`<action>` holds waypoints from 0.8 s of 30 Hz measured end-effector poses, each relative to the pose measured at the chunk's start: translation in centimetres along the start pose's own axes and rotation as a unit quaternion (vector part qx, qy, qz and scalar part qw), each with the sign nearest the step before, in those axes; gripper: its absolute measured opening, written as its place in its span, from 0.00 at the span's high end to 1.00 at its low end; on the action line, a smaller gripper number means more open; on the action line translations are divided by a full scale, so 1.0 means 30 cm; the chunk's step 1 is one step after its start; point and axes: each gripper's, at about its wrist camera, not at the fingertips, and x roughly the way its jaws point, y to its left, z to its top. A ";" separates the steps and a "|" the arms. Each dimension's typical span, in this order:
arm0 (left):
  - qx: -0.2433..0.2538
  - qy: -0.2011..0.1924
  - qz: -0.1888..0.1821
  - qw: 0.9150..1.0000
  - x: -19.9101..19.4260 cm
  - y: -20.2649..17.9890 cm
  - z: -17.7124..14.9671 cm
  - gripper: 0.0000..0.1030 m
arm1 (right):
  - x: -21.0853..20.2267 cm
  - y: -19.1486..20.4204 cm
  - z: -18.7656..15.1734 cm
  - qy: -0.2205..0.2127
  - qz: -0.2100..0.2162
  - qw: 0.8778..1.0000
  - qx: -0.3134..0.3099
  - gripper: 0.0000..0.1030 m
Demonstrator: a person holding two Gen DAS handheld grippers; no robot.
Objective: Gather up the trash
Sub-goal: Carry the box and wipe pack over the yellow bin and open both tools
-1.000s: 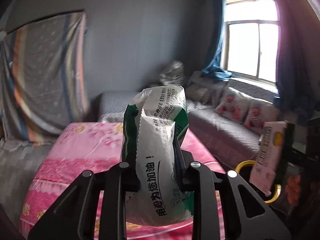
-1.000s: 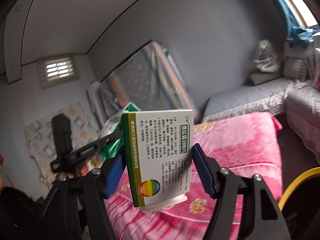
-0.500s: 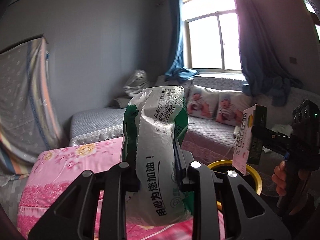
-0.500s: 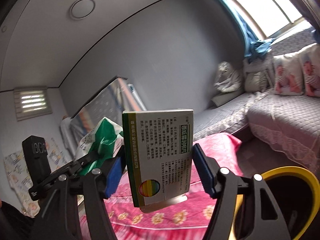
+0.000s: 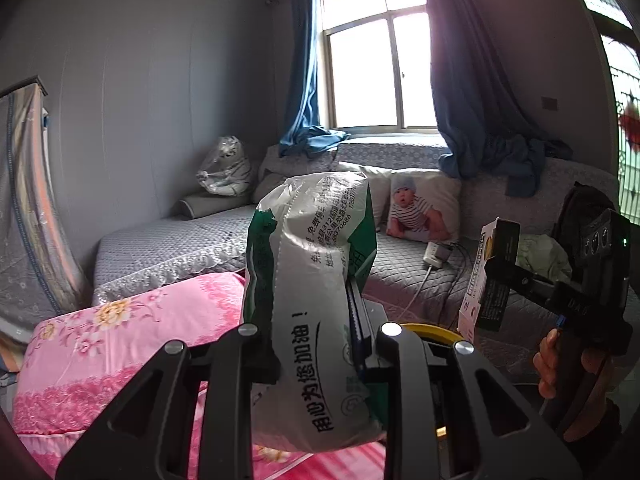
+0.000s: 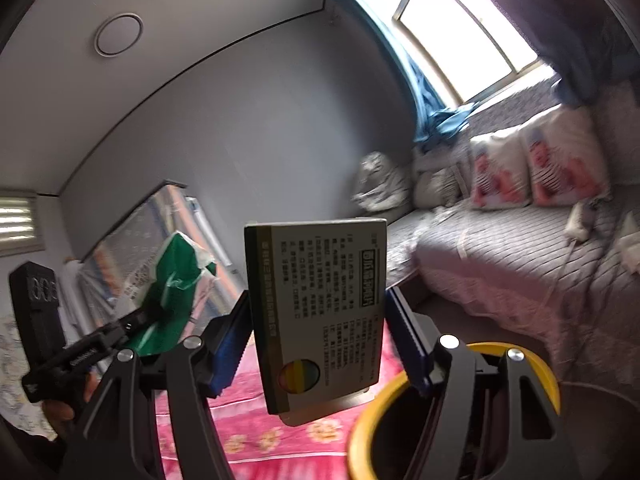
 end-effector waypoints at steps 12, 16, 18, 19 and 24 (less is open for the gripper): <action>0.007 0.017 -0.022 1.000 0.133 -0.078 -0.034 0.77 | 0.023 -0.108 -0.050 0.007 -0.053 0.998 0.012 0.39; 0.003 0.026 -0.026 0.999 0.182 -0.097 -0.045 0.77 | 0.044 -0.149 -0.072 0.016 -0.065 0.997 0.025 0.39; 0.004 0.031 -0.027 0.999 0.200 -0.106 -0.050 0.77 | 0.050 -0.157 -0.083 0.021 -0.069 0.997 0.030 0.39; 0.005 0.033 -0.027 0.999 0.209 -0.111 -0.055 0.77 | 0.054 -0.165 -0.089 0.023 -0.074 0.997 0.031 0.39; 0.004 0.050 -0.023 0.998 0.278 -0.127 -0.085 0.77 | 0.070 -0.195 -0.112 0.030 -0.097 0.994 0.036 0.39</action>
